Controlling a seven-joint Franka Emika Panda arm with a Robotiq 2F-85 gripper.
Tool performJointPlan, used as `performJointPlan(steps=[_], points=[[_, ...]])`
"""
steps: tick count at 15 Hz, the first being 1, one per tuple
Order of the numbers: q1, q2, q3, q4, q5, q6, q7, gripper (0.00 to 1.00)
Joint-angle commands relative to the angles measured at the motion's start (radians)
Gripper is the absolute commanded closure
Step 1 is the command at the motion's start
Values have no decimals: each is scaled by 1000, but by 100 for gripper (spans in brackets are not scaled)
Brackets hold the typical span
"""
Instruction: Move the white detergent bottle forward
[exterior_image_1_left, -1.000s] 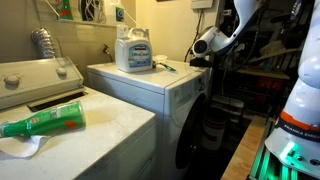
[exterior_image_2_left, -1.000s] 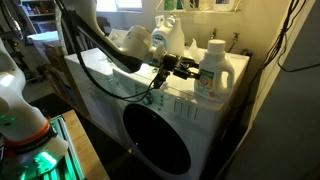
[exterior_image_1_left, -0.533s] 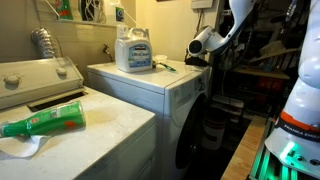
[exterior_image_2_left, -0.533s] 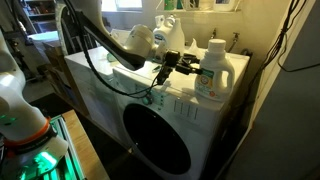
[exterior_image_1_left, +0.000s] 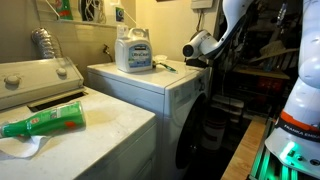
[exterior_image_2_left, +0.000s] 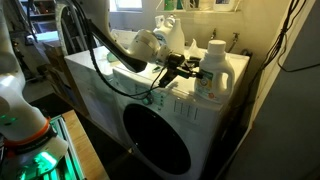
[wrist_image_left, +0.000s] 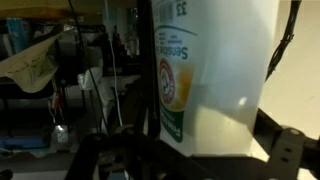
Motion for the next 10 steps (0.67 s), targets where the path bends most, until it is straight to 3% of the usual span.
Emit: performJointPlan(steps=[1,5,9,10], points=[[9,43,12,36,77,-112,-7,0],[14,66,21,68,94,-170,-12,0],[8,82,20,89,72,-158,-34,0],[5,85,19,91,67,-147,-46,7]])
